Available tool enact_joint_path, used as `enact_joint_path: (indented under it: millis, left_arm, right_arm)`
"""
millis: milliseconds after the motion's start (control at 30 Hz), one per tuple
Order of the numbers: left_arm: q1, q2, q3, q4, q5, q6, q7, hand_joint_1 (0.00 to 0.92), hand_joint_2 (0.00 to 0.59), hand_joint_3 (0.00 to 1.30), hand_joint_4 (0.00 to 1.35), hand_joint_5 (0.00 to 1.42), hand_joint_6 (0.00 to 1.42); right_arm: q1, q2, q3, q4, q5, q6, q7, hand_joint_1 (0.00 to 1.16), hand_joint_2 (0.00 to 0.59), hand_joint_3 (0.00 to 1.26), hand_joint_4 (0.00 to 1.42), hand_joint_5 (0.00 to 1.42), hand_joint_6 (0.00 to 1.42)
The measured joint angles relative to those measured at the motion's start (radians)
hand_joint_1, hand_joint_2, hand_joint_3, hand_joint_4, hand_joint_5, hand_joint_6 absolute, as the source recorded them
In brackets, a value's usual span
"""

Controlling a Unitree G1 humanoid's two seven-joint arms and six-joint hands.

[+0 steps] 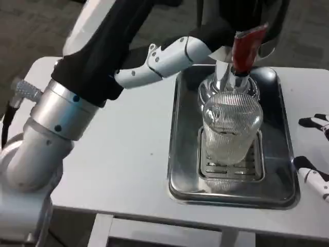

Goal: Grasp the cup under the faucet to collect the drink, then remove the cup.

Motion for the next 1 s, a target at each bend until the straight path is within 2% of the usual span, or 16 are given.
enact_joint_path:
  millis: [367,1000]
  left_arm:
    - [-0.029,-0.019,-0.026,0.06,-0.074,0.013,-0.048,0.117,0.166,0.18,0.14,0.29,0.33]
    - [-0.108,-0.017,-0.042,0.152,-0.151,0.093,-0.181,0.085,0.162,0.21,0.17,0.32,0.32]
  right_arm:
    - [-0.012,0.0,0.016,0.002,-0.011,0.015,0.0,0.42,0.435,0.18,0.08,0.09,0.15]
    - [-0.027,0.0,0.042,0.002,-0.028,0.035,0.0,0.41,0.443,0.18,0.08,0.09,0.15]
